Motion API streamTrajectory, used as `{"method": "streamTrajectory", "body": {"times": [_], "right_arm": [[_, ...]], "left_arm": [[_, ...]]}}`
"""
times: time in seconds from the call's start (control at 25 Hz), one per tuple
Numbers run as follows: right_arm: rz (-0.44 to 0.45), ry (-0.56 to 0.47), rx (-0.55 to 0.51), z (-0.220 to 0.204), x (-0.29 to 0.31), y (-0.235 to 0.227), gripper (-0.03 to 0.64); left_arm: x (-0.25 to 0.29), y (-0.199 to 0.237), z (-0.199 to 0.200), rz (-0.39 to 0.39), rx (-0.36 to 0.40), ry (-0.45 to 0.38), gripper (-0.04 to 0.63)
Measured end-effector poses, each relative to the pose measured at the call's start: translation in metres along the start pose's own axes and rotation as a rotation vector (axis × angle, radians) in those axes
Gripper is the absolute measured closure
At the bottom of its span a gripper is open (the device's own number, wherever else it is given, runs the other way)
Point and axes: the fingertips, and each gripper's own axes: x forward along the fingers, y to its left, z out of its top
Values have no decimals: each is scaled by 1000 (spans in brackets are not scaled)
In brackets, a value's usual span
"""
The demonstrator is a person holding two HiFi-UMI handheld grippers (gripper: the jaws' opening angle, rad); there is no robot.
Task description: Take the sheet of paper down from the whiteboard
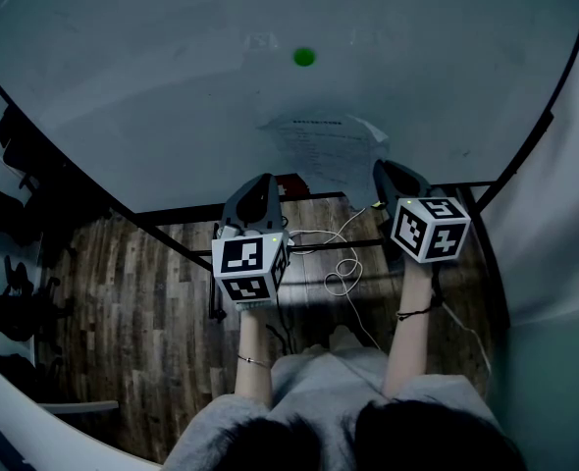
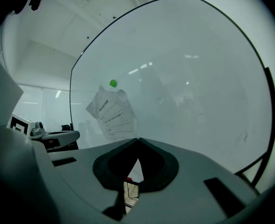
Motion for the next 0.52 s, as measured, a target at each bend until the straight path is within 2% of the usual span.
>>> {"method": "streamTrajectory", "body": {"times": [0.52], "right_arm": [[-5,10,3,0,-6,4,616]], "left_arm": [[-2,-5,-3,-21,5,9,589]]}}
